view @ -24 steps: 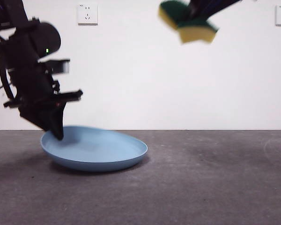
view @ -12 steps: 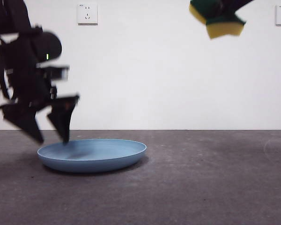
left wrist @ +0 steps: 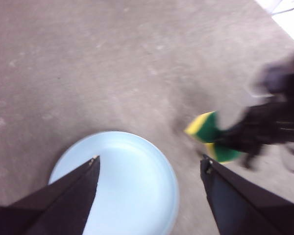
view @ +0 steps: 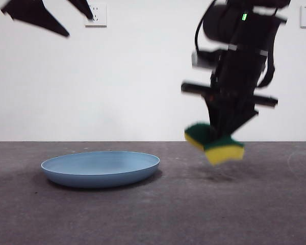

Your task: Pick up the plate,pick up the cloth,clean the plate with the cloth

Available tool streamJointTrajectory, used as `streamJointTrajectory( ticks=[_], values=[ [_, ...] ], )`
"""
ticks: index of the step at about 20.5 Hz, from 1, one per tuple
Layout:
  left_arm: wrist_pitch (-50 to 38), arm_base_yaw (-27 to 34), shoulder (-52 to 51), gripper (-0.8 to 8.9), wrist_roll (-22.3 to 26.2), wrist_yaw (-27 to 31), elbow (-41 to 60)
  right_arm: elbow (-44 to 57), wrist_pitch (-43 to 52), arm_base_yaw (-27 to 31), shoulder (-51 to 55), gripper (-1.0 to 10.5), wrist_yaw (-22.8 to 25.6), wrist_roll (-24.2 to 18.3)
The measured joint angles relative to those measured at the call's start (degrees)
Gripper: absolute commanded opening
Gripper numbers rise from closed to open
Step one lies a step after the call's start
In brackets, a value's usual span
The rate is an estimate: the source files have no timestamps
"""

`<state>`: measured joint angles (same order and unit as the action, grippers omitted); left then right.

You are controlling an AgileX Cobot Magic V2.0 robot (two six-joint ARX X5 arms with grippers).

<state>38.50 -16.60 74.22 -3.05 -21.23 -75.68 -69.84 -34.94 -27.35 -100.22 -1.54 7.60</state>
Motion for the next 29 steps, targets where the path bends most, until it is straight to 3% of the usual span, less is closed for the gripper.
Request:
streamJointTrajectory(
  ticks=[3, 8, 13, 19, 20, 22, 23, 29],
  values=[
    [4.6, -0.1, -4.1, 3.46, 0.0, -0.1, 0.0, 0.0, -0.4, 0.0, -2.6, 0.3, 0.0, 0.1],
    [6.8, -0.1, -5.4, 3.46, 0.0, 0.0, 0.0, 0.0, -0.5, 0.0, -2.7, 4.7, 0.0, 0.1],
    [7.0, -0.1, -5.4, 3.46, 0.0, 0.0, 0.0, 0.0, -0.6, 0.0, -2.7, 4.8, 0.2, 0.1],
    [7.0, -0.1, -5.4, 3.41, 2.1, 0.1, 0.0, 0.0, -3.2, 0.0, 3.7, 4.7, 0.2, 0.1],
    [7.0, -0.1, -5.4, 3.17, 2.3, 0.1, 0.0, 0.0, -3.9, 0.0, 6.3, 4.2, 0.2, 0.1],
    [7.0, -0.1, -5.4, 0.52, 2.9, 0.1, 0.0, 0.0, -5.7, 0.0, 11.7, 1.3, 0.1, 0.1],
    [7.0, -0.1, -5.4, -0.12, 3.3, 0.1, 0.0, 0.0, -6.3, 0.0, 14.1, 0.1, 0.0, 0.1],
    [7.0, -0.1, -6.8, -0.08, 4.5, 1.9, 0.0, 0.0, -5.8, 0.0, 32.1, -0.1, 0.2, -0.1]
  ],
)
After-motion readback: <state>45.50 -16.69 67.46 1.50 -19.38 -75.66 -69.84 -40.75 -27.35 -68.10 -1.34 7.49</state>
